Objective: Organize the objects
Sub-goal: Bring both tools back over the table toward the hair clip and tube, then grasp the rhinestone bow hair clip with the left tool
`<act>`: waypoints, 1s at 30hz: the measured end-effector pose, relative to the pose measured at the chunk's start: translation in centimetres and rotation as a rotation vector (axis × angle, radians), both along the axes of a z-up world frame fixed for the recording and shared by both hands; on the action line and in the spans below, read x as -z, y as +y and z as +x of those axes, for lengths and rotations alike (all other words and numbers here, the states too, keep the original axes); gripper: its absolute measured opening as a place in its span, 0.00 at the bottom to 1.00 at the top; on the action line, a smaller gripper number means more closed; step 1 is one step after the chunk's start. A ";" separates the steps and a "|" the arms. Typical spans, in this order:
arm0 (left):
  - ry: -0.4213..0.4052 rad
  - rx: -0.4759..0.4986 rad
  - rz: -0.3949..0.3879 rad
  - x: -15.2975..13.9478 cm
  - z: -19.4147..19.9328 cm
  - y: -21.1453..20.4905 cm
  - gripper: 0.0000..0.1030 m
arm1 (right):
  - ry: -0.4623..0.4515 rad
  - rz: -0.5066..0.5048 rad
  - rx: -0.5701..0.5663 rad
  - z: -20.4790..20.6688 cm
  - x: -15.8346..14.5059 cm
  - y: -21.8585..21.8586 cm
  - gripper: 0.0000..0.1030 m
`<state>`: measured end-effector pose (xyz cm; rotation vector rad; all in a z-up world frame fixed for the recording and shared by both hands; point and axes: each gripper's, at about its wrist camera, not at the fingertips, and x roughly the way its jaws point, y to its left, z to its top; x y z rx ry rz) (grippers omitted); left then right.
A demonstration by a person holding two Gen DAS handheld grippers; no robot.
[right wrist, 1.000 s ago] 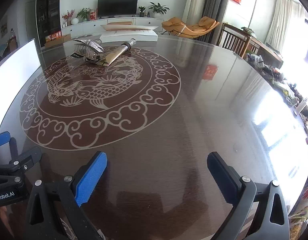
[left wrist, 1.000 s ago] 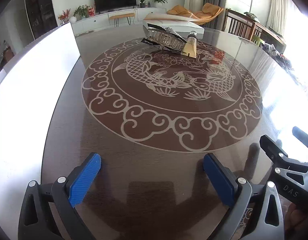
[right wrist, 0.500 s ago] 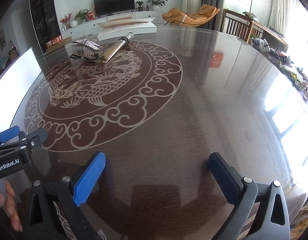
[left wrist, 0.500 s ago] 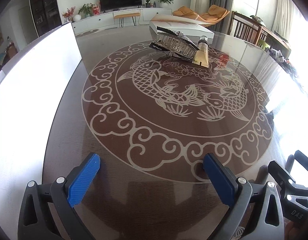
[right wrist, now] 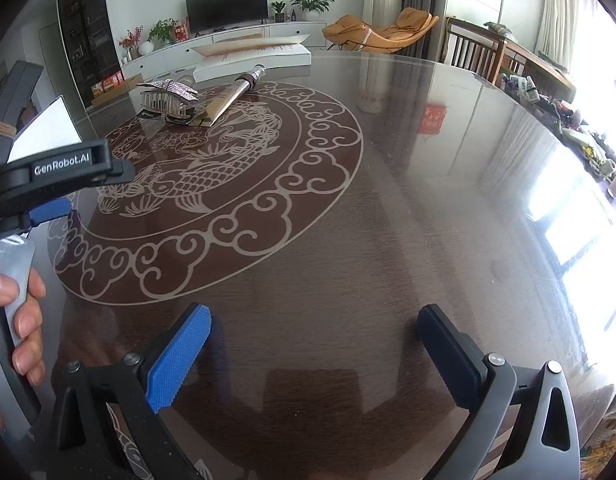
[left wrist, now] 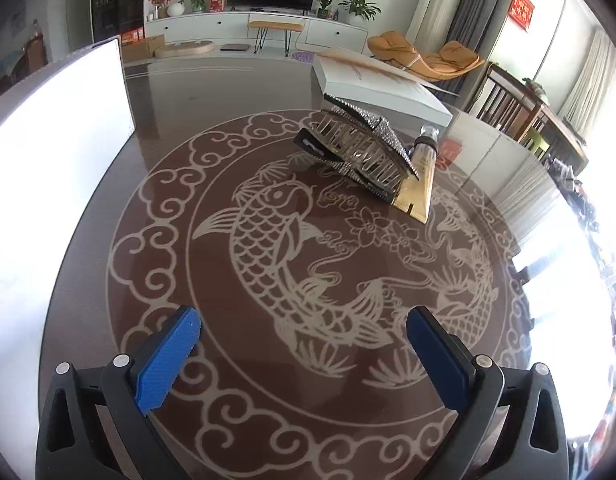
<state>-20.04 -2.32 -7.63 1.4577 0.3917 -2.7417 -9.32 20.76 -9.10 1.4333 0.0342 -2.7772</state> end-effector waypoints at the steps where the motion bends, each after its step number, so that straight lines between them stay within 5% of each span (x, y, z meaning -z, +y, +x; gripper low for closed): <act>1: 0.005 -0.001 0.030 -0.1 -0.9 0.0 1.00 | 0.000 0.000 0.000 0.0 0.0 0.0 1.00; 7: 0.063 -0.098 0.087 -1.0 -7.3 0.1 1.00 | 0.000 0.000 -0.001 0.0 0.0 0.0 1.00; 13: 0.011 -0.121 0.031 0.1 -12.9 0.2 1.00 | -0.001 0.000 -0.001 0.0 0.0 0.0 1.00; 14: 0.047 -0.119 0.024 -0.1 -12.7 -0.1 0.79 | -0.001 -0.001 -0.001 0.1 0.0 0.0 1.00; 17: 0.097 -0.086 -0.009 -0.7 -11.8 -1.3 0.65 | -0.001 -0.001 -0.001 0.0 0.0 0.0 1.00; 24: 0.050 -0.011 -0.073 -0.9 -5.5 -3.8 0.68 | -0.001 -0.001 -0.001 0.0 0.0 0.0 1.00; 28: 0.024 -0.027 -0.036 -0.2 -1.6 -4.7 0.82 | -0.001 -0.001 -0.002 0.1 0.0 0.0 1.00; 30: 0.031 0.007 -0.096 0.2 -0.2 -4.0 0.86 | -0.001 -0.001 -0.003 0.0 0.0 -0.1 1.00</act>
